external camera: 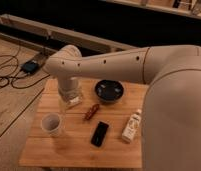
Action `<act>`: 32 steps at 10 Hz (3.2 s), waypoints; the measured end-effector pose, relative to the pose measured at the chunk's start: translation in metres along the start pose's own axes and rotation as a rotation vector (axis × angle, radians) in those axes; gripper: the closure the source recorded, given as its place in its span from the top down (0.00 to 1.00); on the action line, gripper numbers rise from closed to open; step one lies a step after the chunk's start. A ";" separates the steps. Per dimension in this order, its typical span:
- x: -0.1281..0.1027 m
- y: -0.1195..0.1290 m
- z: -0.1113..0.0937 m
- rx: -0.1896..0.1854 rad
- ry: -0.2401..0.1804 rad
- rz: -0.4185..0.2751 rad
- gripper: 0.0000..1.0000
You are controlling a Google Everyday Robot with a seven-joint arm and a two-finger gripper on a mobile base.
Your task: Push the ceramic bowl across the table
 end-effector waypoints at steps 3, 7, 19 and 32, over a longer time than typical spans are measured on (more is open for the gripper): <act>-0.001 -0.055 0.035 0.030 0.034 0.014 0.70; -0.008 -0.131 0.096 0.082 0.033 0.033 0.70; -0.032 -0.158 0.173 -0.033 0.073 0.101 0.70; -0.058 -0.064 0.168 -0.323 0.133 0.099 0.70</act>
